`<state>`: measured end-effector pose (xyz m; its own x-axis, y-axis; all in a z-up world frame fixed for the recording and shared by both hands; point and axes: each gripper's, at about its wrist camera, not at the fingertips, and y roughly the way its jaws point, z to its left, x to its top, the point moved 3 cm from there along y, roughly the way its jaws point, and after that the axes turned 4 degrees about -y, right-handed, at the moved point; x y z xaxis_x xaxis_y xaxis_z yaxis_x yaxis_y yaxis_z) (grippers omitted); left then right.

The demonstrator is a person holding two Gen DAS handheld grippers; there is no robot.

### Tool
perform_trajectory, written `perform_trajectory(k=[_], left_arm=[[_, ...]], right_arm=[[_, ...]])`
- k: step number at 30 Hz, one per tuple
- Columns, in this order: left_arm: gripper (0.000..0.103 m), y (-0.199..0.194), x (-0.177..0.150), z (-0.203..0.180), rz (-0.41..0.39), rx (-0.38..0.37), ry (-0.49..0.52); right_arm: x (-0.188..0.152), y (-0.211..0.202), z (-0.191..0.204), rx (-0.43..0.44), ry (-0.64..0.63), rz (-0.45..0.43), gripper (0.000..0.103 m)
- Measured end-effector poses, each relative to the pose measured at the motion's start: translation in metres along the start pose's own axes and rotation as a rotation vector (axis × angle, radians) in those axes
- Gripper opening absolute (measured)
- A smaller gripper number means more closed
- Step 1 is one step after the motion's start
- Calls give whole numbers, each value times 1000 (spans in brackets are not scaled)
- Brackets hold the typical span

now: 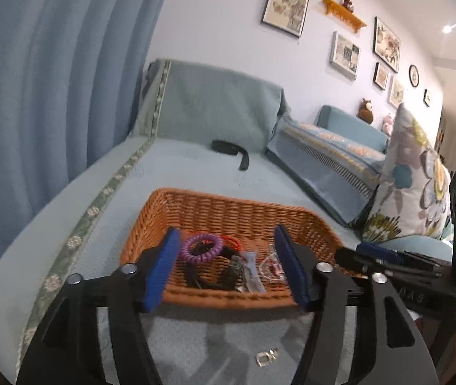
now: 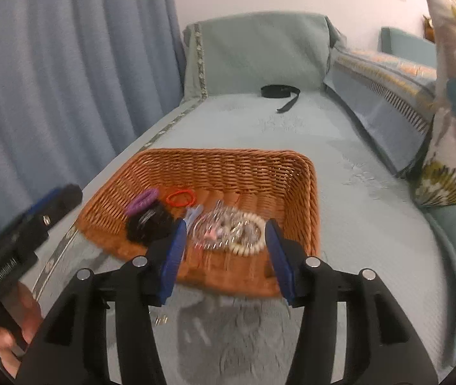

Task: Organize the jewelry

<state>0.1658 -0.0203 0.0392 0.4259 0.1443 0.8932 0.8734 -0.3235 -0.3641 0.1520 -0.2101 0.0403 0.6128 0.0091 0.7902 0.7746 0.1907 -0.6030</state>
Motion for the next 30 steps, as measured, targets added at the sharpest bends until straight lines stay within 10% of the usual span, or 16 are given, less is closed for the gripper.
perform_trajectory(k=[15, 30], left_arm=[[66, -100, -28, -16, -4, -5, -11], [58, -59, -104, 11, 225, 2, -18]], right_arm=[[-48, -95, -2, 5, 5, -40, 48], [-141, -58, 23, 44, -48, 168, 48]])
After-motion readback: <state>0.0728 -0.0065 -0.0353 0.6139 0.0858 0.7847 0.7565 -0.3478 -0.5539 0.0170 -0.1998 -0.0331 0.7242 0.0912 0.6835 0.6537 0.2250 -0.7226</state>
